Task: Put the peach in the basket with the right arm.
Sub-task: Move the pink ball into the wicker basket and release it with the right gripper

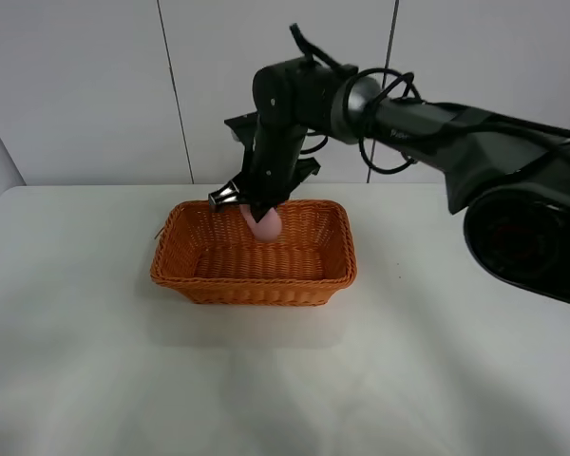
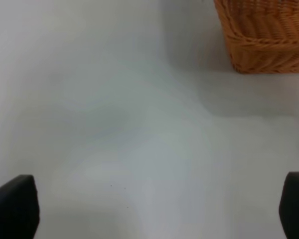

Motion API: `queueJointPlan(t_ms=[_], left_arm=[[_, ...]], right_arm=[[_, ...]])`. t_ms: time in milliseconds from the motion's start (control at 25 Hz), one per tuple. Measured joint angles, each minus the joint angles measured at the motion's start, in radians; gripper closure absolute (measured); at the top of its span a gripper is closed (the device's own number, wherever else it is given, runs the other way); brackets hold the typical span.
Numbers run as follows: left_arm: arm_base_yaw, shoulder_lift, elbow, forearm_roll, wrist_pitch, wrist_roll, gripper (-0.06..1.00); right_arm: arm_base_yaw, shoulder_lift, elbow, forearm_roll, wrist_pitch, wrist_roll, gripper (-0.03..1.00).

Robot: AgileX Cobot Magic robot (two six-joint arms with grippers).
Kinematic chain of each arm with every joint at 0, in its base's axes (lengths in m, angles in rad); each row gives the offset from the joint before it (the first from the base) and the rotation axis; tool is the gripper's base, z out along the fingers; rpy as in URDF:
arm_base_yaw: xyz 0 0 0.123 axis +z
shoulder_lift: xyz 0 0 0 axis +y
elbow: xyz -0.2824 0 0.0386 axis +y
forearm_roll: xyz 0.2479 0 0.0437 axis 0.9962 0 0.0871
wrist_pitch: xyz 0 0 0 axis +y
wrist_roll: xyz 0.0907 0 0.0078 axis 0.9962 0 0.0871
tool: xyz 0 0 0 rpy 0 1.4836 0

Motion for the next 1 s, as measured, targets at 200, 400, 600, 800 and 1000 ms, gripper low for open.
queueJointPlan(t_ms=[200, 400, 600, 800, 1000], left_arm=[[0.000, 0.000, 0.000, 0.000, 0.000, 0.000, -0.04], [0.000, 0.000, 0.000, 0.000, 0.000, 0.000, -0.04], [0.000, 0.000, 0.000, 0.000, 0.000, 0.000, -0.04], [0.000, 0.000, 0.000, 0.000, 0.000, 0.000, -0.04], [0.000, 0.000, 0.000, 0.000, 0.000, 0.000, -0.04]], right_arm=[[0.003, 0.078, 0.000, 0.000, -0.020, 0.000, 0.88], [0.003, 0.083, 0.000, 0.003, -0.010, 0.000, 0.42], [0.003, 0.083, -0.032, 0.011, 0.073, -0.005, 0.29], [0.003, 0.075, -0.175, 0.011, 0.127, -0.005, 0.27], [-0.002, -0.006, -0.228, -0.017, 0.130, -0.007, 0.27]])
